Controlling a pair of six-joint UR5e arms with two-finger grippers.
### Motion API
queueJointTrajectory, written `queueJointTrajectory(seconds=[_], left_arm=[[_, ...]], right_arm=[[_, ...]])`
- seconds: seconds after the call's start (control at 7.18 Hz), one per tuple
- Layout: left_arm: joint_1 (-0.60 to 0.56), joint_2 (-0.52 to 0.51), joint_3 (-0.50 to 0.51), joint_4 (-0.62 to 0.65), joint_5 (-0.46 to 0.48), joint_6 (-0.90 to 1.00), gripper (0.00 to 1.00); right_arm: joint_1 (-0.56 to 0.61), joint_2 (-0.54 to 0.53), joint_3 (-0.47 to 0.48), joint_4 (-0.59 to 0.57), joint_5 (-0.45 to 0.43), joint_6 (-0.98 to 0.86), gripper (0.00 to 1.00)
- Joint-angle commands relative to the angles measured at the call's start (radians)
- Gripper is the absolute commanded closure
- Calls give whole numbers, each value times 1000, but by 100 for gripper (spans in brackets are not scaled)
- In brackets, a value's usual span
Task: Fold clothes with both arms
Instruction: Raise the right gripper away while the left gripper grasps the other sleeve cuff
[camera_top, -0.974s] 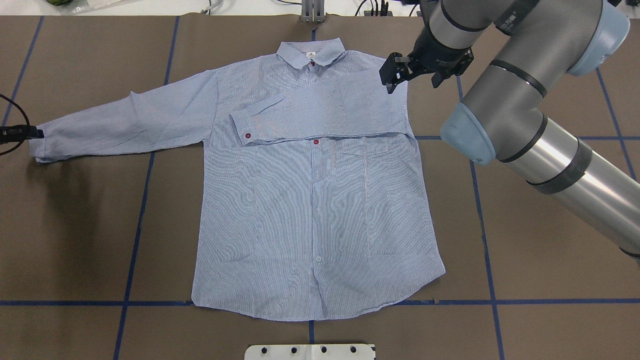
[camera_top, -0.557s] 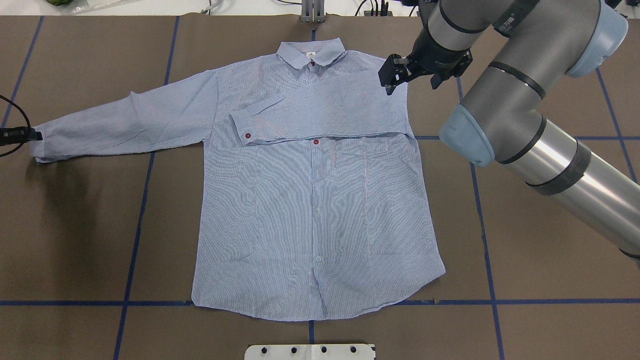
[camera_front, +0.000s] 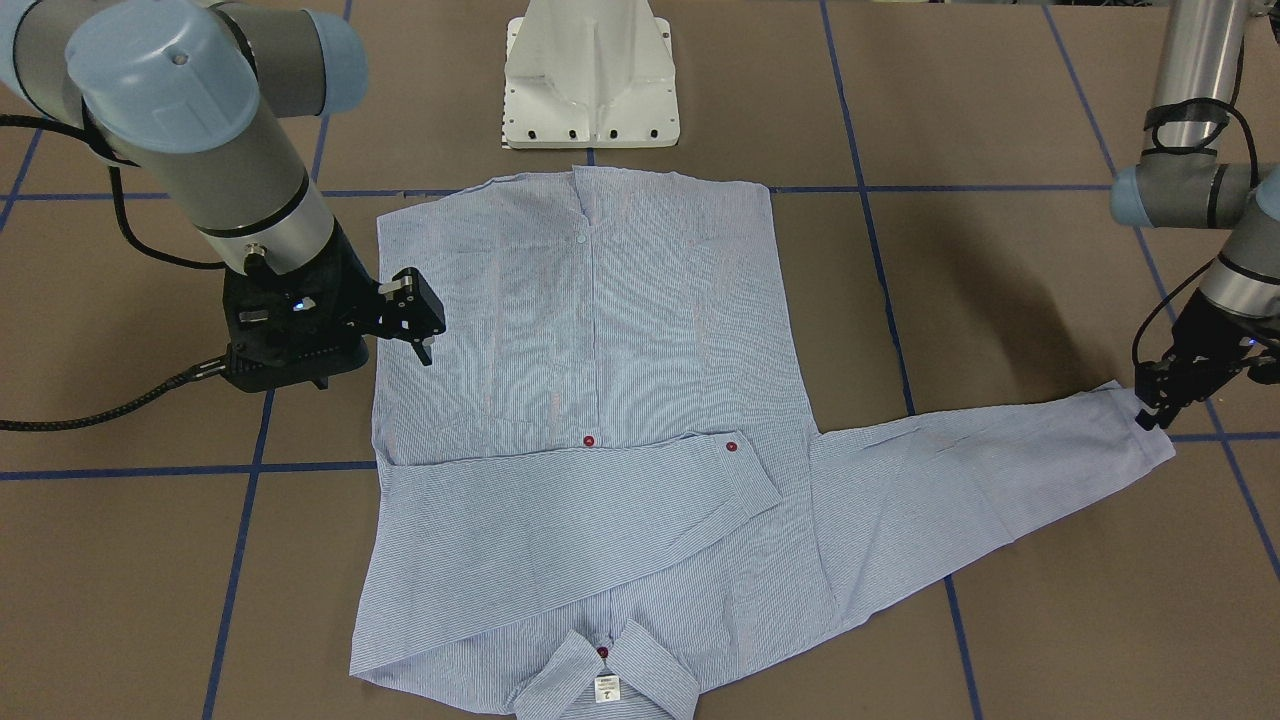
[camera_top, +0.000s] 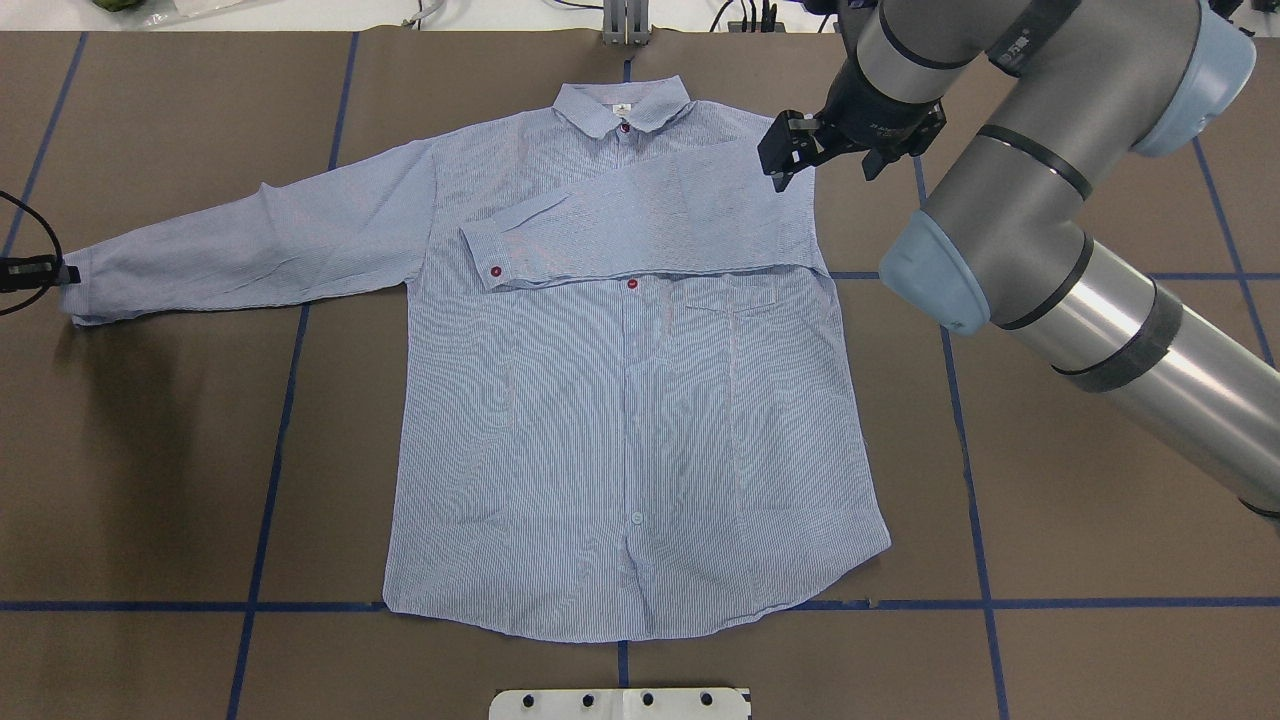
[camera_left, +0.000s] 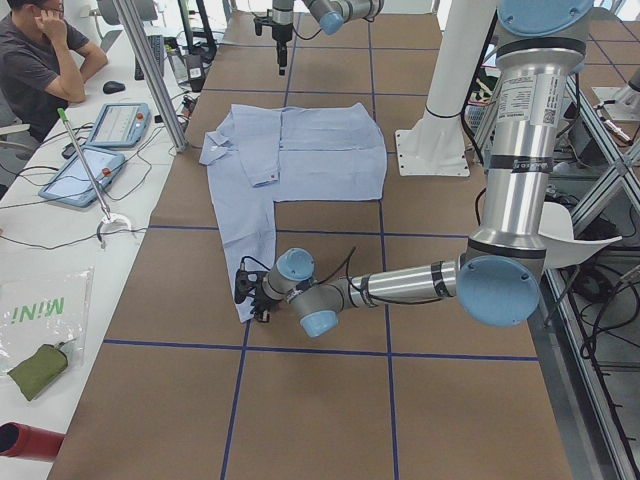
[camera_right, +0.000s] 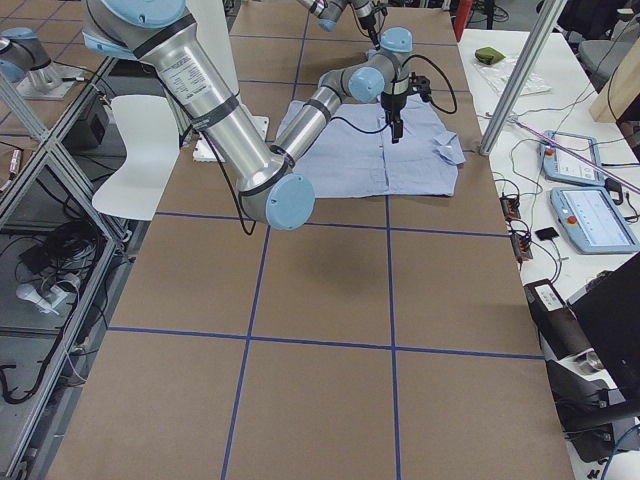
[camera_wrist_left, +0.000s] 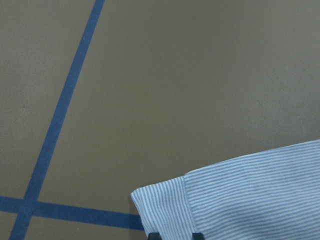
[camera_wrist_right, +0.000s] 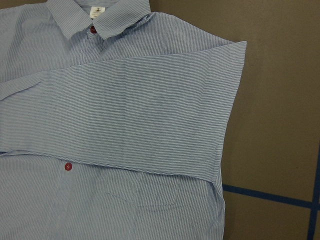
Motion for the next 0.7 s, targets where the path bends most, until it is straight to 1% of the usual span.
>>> queueJointTrajectory(seconds=[0.0, 0.14, 0.28, 0.56], left_arm=[[0, 2, -3, 0, -2, 0, 89], [0, 2, -5, 2, -4, 1, 99], [0, 2, -11, 2, -7, 3, 100], [-8, 12, -84, 11, -136, 3, 100]], right_arm=[[0, -1, 0, 0, 2, 0, 1], [0, -1, 0, 0, 2, 0, 1], [0, -1, -2, 0, 3, 0, 1], [6, -4, 5, -3, 8, 2, 1]])
